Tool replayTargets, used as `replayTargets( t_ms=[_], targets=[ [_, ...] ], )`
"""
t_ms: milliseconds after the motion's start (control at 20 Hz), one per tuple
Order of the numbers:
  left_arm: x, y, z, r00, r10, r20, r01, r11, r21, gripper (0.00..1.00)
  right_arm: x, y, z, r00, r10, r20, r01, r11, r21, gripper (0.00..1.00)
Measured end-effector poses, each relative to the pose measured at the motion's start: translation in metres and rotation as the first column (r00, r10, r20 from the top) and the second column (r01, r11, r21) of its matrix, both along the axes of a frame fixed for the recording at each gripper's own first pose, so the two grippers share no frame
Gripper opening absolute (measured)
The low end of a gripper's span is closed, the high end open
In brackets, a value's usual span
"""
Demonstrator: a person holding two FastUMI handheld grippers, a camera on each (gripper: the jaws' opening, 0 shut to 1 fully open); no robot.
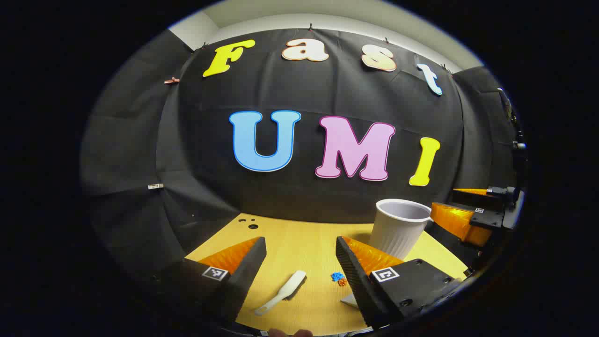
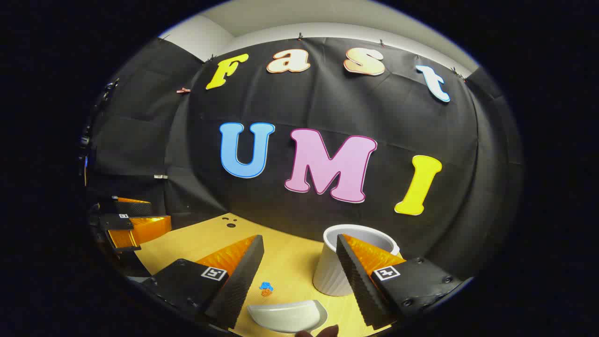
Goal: Pick up the small broom and dustpan from the desktop, sweep the trash into the dustpan with the broom, and then empty the trash into the garbage bin.
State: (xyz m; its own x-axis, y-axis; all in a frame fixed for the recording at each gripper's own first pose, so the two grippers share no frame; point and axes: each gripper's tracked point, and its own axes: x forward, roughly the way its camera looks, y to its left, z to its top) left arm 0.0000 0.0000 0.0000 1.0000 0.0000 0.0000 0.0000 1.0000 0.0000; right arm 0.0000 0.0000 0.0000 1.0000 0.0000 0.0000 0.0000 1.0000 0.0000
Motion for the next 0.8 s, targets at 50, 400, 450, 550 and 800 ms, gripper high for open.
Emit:
replayTargets(
  t_ms=[50, 400, 450, 550, 800],
  targets=[
    [0.003, -0.002, 0.002, 1.0, -0.006, 0.011, 0.006, 1.0, 0.004, 0.95, 0.0, -0.003, 0.002, 1.0, -0.008, 0.011, 0.008, 1.0, -0.009, 0.97],
    [0.018, -0.013, 0.019, 0.994, -0.091, 0.066, 0.088, 0.994, 0.06, 0.95, -0.006, -0.017, 0.012, 0.997, -0.055, 0.049, 0.056, 0.998, -0.017, 0.97],
    [0.021, -0.013, 0.018, 0.993, -0.102, 0.067, 0.098, 0.993, 0.068, 0.96, -0.007, -0.019, 0.015, 0.997, -0.058, 0.054, 0.058, 0.998, -0.009, 0.97],
    [0.025, -0.009, 0.018, 0.991, -0.113, 0.069, 0.107, 0.991, 0.077, 0.95, -0.007, -0.023, 0.02, 0.996, -0.069, 0.061, 0.07, 0.997, -0.01, 0.97],
    [0.036, 0.0, 0.014, 0.991, -0.122, 0.056, 0.118, 0.99, 0.077, 0.95, -0.009, -0.018, 0.01, 1.0, -0.009, 0.007, 0.009, 1.0, -0.015, 0.97]
  ],
)
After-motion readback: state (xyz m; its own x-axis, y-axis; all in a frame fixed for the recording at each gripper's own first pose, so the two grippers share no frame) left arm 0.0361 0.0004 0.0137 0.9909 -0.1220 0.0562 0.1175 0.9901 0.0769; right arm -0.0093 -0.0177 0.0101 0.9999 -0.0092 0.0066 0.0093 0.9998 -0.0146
